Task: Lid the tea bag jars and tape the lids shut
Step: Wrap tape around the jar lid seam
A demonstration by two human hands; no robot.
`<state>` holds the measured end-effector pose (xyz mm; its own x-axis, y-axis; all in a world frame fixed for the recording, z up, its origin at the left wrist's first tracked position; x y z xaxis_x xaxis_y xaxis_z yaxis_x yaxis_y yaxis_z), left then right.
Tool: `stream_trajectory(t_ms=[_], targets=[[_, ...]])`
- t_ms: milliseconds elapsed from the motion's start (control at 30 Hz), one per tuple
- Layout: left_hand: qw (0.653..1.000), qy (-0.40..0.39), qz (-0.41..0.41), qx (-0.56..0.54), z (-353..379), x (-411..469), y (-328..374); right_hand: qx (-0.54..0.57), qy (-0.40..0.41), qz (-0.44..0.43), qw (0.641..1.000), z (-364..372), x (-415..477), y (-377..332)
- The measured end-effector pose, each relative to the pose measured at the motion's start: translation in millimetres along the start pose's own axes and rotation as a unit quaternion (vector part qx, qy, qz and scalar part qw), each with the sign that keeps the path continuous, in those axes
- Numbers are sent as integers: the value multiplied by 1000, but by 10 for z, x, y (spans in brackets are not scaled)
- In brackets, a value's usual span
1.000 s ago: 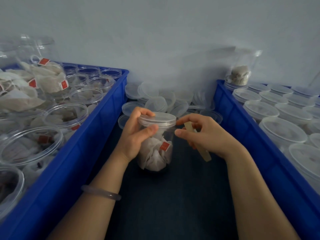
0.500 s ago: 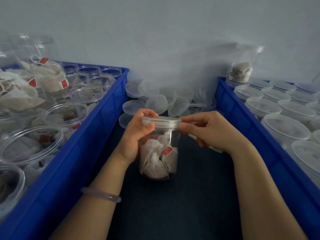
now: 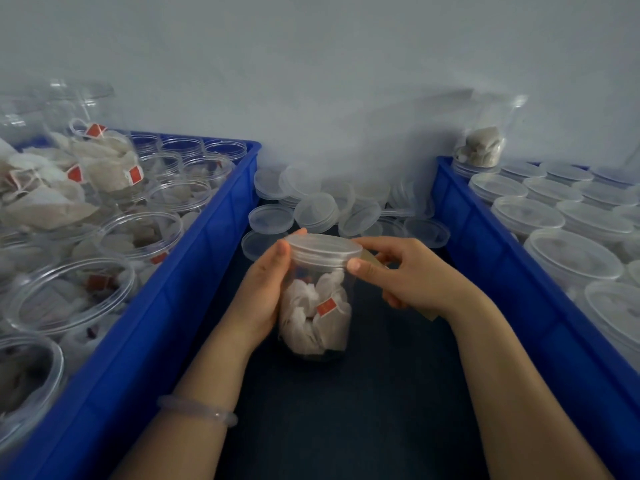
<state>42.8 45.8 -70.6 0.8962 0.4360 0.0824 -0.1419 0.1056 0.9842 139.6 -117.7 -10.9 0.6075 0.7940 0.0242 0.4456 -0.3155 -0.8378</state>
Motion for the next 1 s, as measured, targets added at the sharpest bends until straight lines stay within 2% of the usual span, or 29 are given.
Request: stream_trajectory(t_ms=[100,167,267,367,467,600,700,1000], targets=[[996,43,-5,82,1,-58,36,-16,12,-8,1000,33,10,-21],[988,102,22,115,54,-101,86,-23,23,-12,999,73,20,-35],[976,138,73,155,177,-145,102,-52,32,-37,997,135,30,-84],[966,183,81,164,178,-143,90,-77,-12,-44,996,115,-17,-170],[969,167,84,159,140,-120,74,-68,-64,-33,995,26,-67,-167],[982,130,64,124,87,-118,54,-107,-25,0,994,-43,-60,-154],[988,93,57,105,46,-121,45,-95,-13,17,995,-85,-75,-162],[997,22,53,53,1,-121,-1,-86,3,3,996,-100,-66,-97]])
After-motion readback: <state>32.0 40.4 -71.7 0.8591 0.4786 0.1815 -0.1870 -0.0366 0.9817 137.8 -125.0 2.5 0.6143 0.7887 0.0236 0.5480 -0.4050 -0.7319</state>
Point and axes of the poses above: each hand's wrist, its own x-axis towards the middle knuckle, its own z-axis out of the palm, y = z × x, the point moved 2 cm from there along x, towards the middle knuckle, and after that the axes turned 1 degree about y, right-handed, at the moved point
